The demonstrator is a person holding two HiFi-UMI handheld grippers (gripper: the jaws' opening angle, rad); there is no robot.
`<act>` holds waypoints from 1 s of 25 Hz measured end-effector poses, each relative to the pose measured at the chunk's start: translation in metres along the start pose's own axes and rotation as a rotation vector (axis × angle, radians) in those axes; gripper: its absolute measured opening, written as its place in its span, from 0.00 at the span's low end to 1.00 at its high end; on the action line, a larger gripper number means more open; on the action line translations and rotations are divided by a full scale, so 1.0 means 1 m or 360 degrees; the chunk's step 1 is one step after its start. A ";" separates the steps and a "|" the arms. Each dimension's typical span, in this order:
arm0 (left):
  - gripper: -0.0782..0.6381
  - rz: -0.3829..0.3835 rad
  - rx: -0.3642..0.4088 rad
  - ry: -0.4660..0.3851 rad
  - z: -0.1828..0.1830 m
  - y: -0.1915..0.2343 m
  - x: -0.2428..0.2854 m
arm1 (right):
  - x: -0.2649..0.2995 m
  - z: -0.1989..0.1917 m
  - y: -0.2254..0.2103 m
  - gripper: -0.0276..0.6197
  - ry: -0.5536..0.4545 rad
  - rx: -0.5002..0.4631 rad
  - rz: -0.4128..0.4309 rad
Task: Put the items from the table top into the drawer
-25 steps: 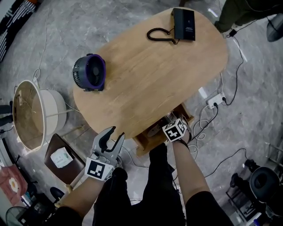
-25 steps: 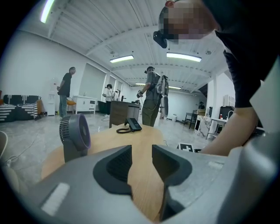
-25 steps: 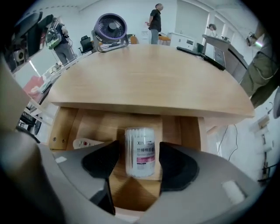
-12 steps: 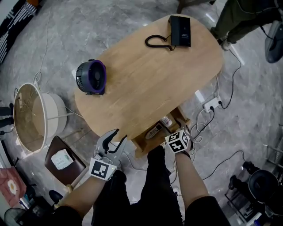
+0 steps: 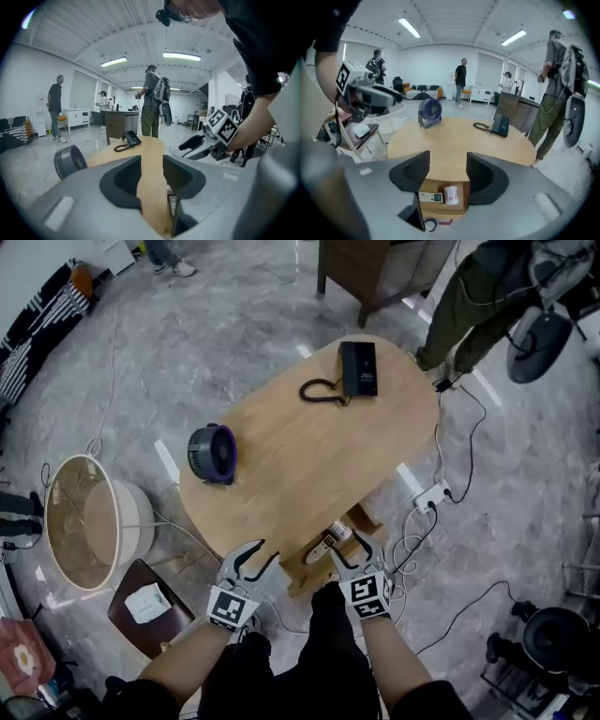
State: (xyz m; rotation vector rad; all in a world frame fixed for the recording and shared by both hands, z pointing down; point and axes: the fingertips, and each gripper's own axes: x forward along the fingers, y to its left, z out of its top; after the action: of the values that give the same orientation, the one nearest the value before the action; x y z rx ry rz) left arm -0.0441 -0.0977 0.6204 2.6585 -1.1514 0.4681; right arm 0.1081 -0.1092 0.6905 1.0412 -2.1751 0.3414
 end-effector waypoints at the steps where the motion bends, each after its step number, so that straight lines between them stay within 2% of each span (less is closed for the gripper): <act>1: 0.32 -0.0001 0.0001 -0.0002 0.010 0.001 -0.006 | -0.016 0.021 0.001 0.46 -0.0074 0.0011 -0.0009; 6: 0.32 -0.0009 -0.0016 0.0012 0.071 0.003 -0.042 | -0.093 0.118 0.007 0.46 -0.0372 0.0065 0.0017; 10: 0.32 0.0021 0.0019 -0.0089 0.147 0.018 -0.073 | -0.146 0.204 0.012 0.43 -0.0567 0.0002 0.0042; 14: 0.32 0.0053 0.0063 -0.0172 0.213 0.026 -0.102 | -0.186 0.268 0.018 0.41 -0.0687 -0.0076 0.0052; 18: 0.32 0.0017 0.0043 -0.0228 0.261 0.025 -0.136 | -0.224 0.315 0.035 0.41 -0.0775 -0.0137 0.0066; 25: 0.32 -0.0091 0.0108 -0.0322 0.307 0.028 -0.216 | -0.257 0.370 0.097 0.41 -0.0857 -0.0203 0.0134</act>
State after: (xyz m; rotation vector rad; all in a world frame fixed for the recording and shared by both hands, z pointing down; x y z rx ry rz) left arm -0.1404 -0.0671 0.2579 2.8424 -1.1273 0.2366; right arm -0.0281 -0.0816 0.2508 1.0574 -2.6807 -0.0539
